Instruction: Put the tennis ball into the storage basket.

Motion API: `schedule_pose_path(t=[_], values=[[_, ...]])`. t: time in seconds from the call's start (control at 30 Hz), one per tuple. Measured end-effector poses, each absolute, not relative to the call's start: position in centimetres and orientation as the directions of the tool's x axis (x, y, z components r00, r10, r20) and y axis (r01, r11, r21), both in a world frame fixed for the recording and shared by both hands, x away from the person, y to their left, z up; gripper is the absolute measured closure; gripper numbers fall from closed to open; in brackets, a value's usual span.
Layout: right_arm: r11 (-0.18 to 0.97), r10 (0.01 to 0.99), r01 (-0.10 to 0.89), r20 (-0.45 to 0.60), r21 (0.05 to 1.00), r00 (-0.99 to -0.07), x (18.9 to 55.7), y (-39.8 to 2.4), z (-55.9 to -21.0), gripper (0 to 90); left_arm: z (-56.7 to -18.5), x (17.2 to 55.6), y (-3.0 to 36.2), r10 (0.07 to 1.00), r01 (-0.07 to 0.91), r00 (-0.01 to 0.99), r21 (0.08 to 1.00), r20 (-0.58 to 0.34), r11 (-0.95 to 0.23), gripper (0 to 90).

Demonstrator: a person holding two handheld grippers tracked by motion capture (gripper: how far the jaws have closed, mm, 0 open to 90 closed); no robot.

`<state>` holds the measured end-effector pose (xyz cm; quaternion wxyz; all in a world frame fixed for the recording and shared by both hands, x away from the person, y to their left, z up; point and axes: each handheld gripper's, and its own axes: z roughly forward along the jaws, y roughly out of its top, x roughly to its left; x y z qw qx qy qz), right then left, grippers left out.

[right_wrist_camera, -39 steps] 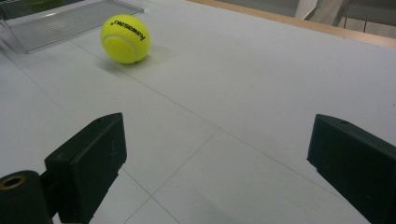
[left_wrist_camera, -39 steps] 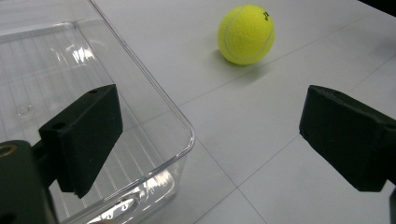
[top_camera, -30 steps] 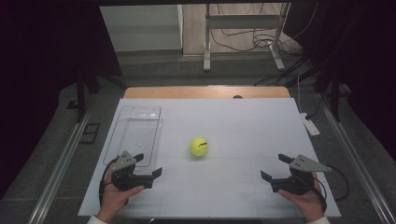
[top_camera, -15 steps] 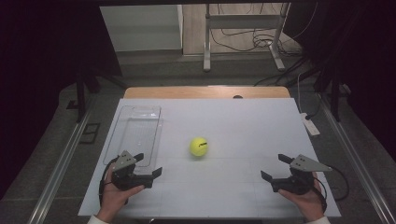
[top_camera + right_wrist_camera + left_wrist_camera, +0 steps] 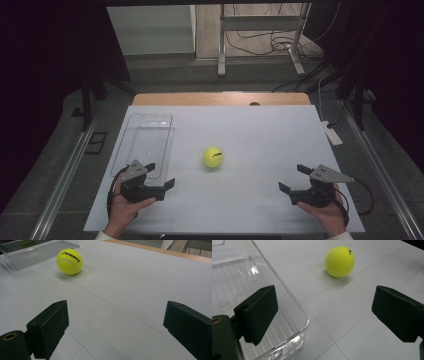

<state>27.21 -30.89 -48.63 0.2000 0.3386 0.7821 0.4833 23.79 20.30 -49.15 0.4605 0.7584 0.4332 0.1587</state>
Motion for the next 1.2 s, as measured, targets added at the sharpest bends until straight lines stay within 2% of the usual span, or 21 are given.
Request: schedule_pose_path(t=[0.67,1.2], values=[[0.306,0.723,0.338,0.013,0.890,-0.691,27.2,-31.0,-48.8,6.6,-47.8,24.4,19.4,0.779,0.510,0.607,0.828,-0.154,-0.234,8.2],[0.297,0.726,0.339,0.019,0.892,-0.687,27.3,-31.2,-48.7,6.8,-47.2,26.0,18.7,0.761,0.540,0.620,0.807,-0.189,-0.239,8.6]])
